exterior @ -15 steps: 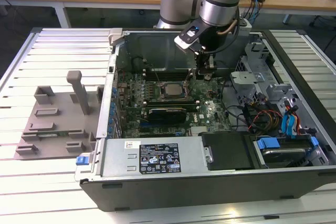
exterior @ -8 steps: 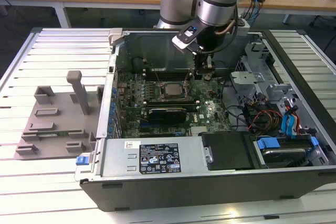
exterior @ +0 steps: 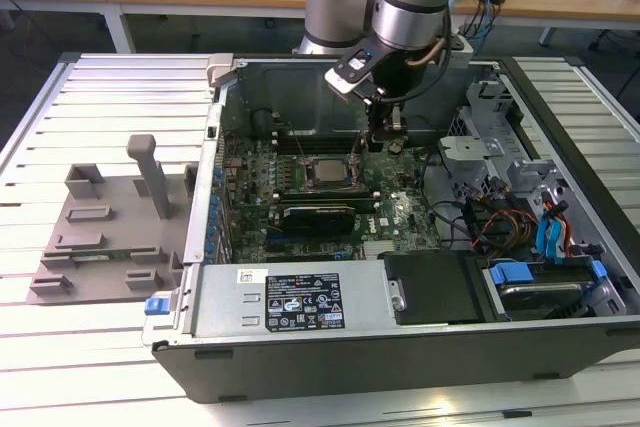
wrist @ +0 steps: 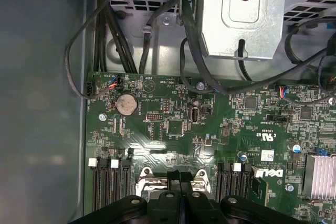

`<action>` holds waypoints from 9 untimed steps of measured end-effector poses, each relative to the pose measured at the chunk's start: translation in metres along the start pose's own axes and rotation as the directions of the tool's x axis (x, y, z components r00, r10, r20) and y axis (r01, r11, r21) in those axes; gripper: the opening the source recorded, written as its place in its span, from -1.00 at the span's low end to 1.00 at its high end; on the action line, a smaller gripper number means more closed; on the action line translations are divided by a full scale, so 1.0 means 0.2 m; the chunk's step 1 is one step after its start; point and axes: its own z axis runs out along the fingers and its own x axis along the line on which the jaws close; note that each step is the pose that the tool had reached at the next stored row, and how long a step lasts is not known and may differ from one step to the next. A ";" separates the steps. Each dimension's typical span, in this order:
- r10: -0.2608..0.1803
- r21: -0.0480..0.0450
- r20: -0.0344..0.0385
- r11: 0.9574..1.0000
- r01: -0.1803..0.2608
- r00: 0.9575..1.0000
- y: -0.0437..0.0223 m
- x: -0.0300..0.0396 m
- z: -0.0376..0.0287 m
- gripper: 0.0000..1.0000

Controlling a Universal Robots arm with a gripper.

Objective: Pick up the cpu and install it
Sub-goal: 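Close the cpu cover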

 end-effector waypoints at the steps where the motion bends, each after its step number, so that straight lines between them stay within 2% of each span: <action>1: 0.000 0.000 0.000 1.000 0.000 1.000 -0.003 0.000 0.000 -0.79; 6: 0.000 0.000 0.000 1.000 0.000 1.000 -0.013 0.001 0.001 -0.79; 9: 0.000 0.000 -0.001 1.000 0.000 1.000 -0.031 0.002 0.002 -0.79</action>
